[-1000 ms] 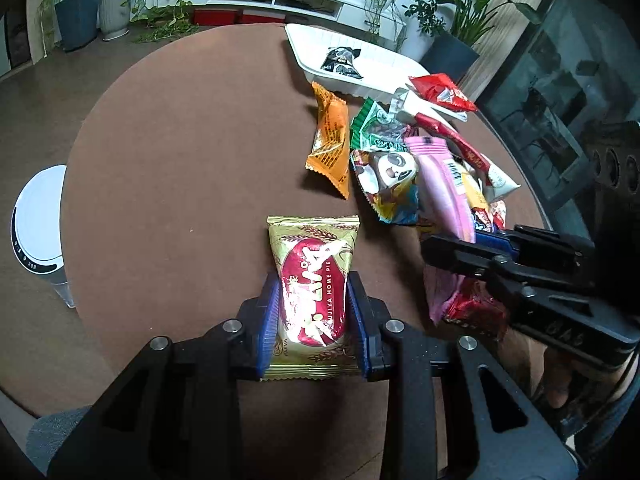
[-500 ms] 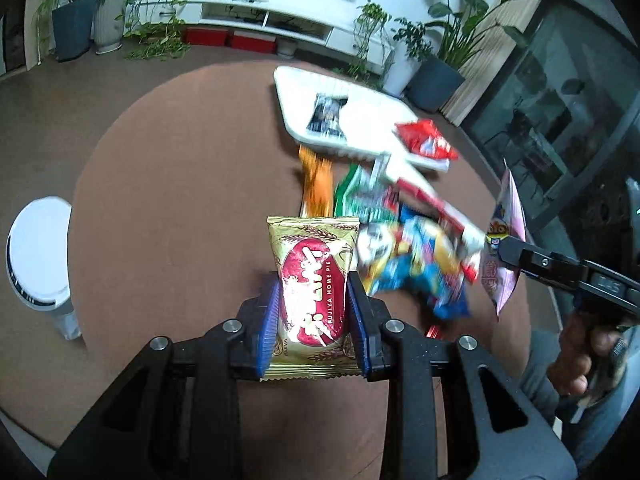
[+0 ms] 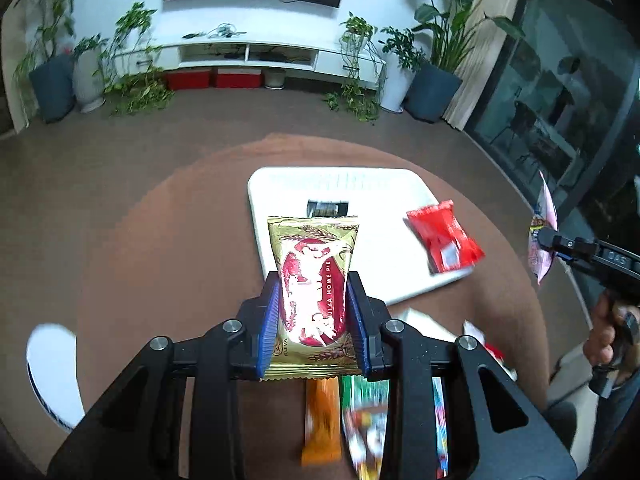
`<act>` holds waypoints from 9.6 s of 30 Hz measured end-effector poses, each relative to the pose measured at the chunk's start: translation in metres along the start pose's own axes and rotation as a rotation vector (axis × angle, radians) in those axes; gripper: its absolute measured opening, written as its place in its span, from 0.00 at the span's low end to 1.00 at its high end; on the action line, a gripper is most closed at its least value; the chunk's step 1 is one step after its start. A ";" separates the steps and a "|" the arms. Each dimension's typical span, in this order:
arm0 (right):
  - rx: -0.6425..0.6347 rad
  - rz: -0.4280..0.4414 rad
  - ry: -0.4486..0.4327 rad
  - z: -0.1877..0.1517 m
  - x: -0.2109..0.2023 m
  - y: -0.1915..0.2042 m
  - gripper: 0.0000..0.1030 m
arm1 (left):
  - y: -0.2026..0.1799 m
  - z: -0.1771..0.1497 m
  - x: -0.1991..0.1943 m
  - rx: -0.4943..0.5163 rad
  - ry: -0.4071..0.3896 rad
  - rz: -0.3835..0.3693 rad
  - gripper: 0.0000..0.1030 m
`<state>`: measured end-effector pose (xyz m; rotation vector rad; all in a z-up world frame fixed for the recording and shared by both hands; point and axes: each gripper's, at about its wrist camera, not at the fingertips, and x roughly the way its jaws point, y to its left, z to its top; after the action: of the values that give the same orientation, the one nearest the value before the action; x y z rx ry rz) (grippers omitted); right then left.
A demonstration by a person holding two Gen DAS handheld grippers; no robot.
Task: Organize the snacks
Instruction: 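Lower the gold wafer into the tray with left gripper while right places pink bar, then open both grippers and return them to the snack pile, then grasp the orange bar with left gripper while right gripper grasps the white-red packet, then lower the orange bar into the tray with left gripper while right lowers white-red packet, then open both grippers and move them back over the snack pile, then grasp the panda-print blue bag with left gripper while right grasps the blue cake packet, then carry the panda bag into the tray with left gripper while right carries the cake packet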
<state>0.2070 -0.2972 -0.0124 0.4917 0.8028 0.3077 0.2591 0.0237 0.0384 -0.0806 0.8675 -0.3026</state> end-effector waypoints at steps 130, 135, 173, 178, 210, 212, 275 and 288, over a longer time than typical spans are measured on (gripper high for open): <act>-0.158 0.026 0.206 -0.087 0.042 0.018 0.16 | 0.002 -0.113 0.041 -0.061 0.138 -0.080 0.17; -0.047 0.021 0.169 -0.075 0.035 -0.014 0.16 | -0.004 -0.091 0.037 -0.059 0.116 -0.102 0.17; 0.035 -0.093 0.161 0.035 0.178 0.008 0.16 | -0.077 0.015 0.193 0.122 0.171 -0.002 0.20; 0.034 -0.095 0.189 0.026 0.183 0.009 0.16 | -0.073 0.008 0.203 0.126 0.197 0.000 0.21; -0.051 -0.045 0.065 -0.006 0.063 0.012 0.78 | -0.073 -0.048 0.063 0.102 0.074 -0.073 0.86; -0.066 -0.058 0.048 -0.020 0.045 0.010 0.81 | -0.071 -0.066 0.048 0.092 0.073 -0.085 0.86; -0.241 -0.147 0.294 -0.176 0.038 0.052 0.27 | -0.110 -0.166 0.063 0.389 0.295 -0.058 0.36; -0.129 0.001 0.244 -0.167 0.007 0.050 0.26 | -0.080 -0.176 0.016 0.174 0.214 -0.200 0.35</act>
<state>0.0825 -0.2016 -0.0888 0.3370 1.0127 0.4232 0.1168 -0.0485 -0.0717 0.0279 1.0433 -0.5802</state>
